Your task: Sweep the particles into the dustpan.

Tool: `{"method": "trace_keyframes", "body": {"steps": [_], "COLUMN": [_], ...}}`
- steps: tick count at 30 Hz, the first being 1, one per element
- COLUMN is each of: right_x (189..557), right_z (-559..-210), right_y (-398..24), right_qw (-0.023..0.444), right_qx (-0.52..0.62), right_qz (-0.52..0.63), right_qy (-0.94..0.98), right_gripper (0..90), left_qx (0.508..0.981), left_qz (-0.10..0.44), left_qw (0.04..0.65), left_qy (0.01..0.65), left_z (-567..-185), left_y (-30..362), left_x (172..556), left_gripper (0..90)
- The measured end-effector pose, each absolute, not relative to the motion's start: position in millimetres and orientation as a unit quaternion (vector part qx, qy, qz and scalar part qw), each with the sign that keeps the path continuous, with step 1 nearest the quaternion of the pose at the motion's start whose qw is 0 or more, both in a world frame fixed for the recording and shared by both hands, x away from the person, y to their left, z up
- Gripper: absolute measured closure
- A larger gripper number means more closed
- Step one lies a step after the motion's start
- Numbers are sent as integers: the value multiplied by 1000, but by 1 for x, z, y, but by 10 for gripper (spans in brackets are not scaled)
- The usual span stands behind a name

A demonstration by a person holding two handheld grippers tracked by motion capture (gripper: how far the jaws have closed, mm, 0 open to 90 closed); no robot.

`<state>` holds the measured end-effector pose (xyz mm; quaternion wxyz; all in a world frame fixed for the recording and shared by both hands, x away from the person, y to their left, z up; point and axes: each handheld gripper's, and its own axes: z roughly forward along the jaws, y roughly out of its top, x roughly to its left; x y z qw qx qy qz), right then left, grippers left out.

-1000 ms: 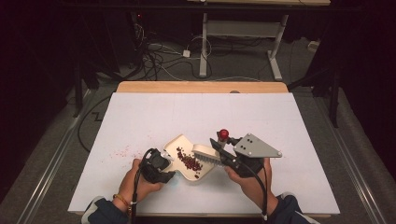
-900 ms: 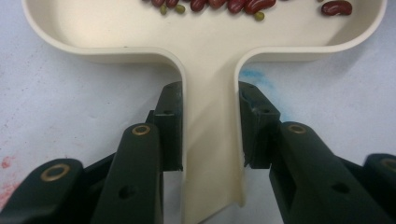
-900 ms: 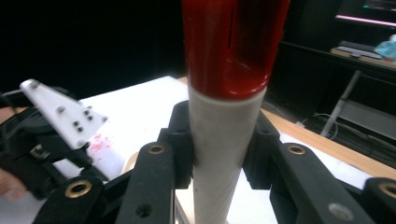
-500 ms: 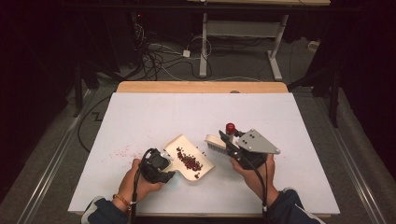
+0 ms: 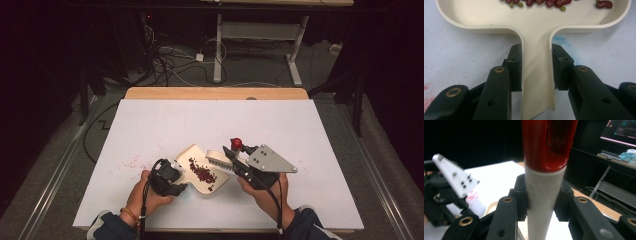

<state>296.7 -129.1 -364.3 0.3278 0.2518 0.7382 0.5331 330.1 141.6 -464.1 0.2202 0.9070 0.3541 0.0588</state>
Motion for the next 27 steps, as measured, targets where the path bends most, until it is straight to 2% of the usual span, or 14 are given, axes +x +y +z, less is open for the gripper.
{"method": "trace_keyframes", "body": {"steps": [3, 9, 15, 19, 27], "right_x": [306, 327, 316, 306, 304], "right_z": [-361, -374, -379, -376, -360], "right_y": [-138, -135, -125, -118, -129], "right_qw": [313, 357, 336, 290, 301], "right_qx": [254, 258, 248, 251, 250], "right_qz": [554, 506, 478, 503, 539], "right_qy": [728, 741, 772, 774, 746], "right_gripper": [698, 698, 698, 698, 698], "left_qx": [906, 907, 907, 908, 907], "left_qz": [57, 56, 60, 64, 63], "left_qw": [222, 222, 219, 215, 218], "left_qy": [355, 355, 356, 354, 355], "left_z": [-464, -464, -463, -463, -464], "left_y": [142, 142, 143, 143, 145], "left_x": [330, 331, 330, 329, 329], "left_gripper": [640, 640, 640, 640, 640]}}
